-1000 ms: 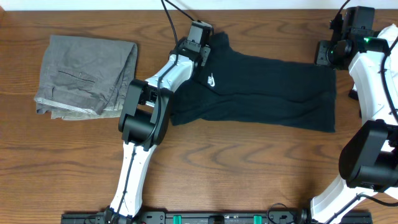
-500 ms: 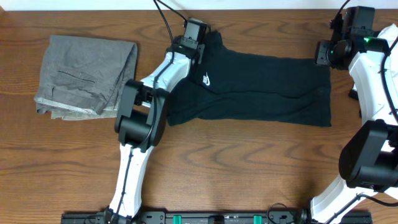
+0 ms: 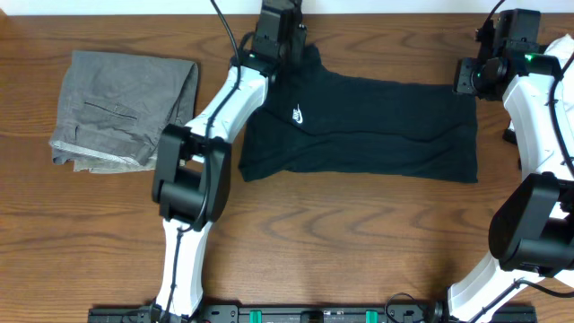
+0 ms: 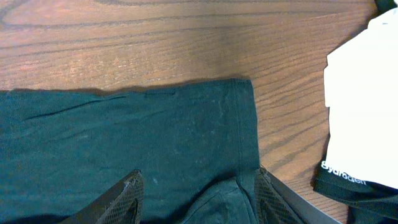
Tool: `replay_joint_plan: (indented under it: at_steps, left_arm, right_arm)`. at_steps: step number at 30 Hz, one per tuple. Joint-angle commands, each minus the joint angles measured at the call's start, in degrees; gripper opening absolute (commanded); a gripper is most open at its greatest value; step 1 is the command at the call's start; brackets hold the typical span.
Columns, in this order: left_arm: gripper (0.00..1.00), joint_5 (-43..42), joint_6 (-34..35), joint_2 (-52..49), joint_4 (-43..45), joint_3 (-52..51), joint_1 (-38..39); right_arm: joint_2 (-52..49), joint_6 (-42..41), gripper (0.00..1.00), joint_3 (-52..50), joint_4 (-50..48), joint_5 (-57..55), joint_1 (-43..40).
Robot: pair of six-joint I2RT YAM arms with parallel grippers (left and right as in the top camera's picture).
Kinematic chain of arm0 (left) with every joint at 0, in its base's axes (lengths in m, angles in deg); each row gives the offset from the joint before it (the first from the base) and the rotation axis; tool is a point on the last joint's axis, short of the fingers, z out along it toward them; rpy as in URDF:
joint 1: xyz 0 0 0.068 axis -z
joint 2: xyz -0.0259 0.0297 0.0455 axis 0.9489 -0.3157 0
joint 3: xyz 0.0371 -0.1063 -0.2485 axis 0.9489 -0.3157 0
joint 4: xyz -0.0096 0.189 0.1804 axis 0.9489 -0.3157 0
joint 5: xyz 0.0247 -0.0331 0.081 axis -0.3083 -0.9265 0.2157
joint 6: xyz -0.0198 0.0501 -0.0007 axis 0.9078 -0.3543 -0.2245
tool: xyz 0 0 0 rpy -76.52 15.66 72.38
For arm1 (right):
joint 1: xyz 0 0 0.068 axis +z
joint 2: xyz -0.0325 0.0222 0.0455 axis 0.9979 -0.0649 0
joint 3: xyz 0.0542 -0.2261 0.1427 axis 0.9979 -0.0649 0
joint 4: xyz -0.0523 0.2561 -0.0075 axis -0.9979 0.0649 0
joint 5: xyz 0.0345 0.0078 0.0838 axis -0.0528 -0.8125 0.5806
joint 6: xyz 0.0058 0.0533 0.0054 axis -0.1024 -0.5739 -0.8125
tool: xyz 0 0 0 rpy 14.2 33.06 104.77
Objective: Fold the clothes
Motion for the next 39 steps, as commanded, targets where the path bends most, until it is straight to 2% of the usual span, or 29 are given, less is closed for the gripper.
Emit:
replay_joint_plan:
  at_steps: [1, 15, 31, 35, 39]
  left_arm:
    - [0.52, -1.5, -2.8, -4.0, 1.1, -0.1, -0.3]
    - [0.53, -1.5, -7.6, -9.8, 2.4, -0.1, -0.3]
    - [0.53, -0.9, -7.5, -13.7, 5.8, -0.1, -2.9]
    - [0.53, 4.7, -3.3, -13.5, 6.4, -0.1, -4.3]
    - [0.53, 4.7, 3.6, -12.5, 6.4, -0.1, -5.6]
  right_arm:
    - [0.1, -0.4, 0.56, -0.5, -0.1, -0.2, -0.2]
    - [0.1, -0.4, 0.56, -0.5, -0.1, -0.2, -0.2]
    - [0.1, -0.4, 0.55, -1.4, 0.2, -0.2, -0.2]
    - [0.1, -0.4, 0.56, -1.6, 0.0, -0.2, -0.2]
    - [0.1, -0.4, 0.56, -2.0, -0.2, -0.2, -0.2]
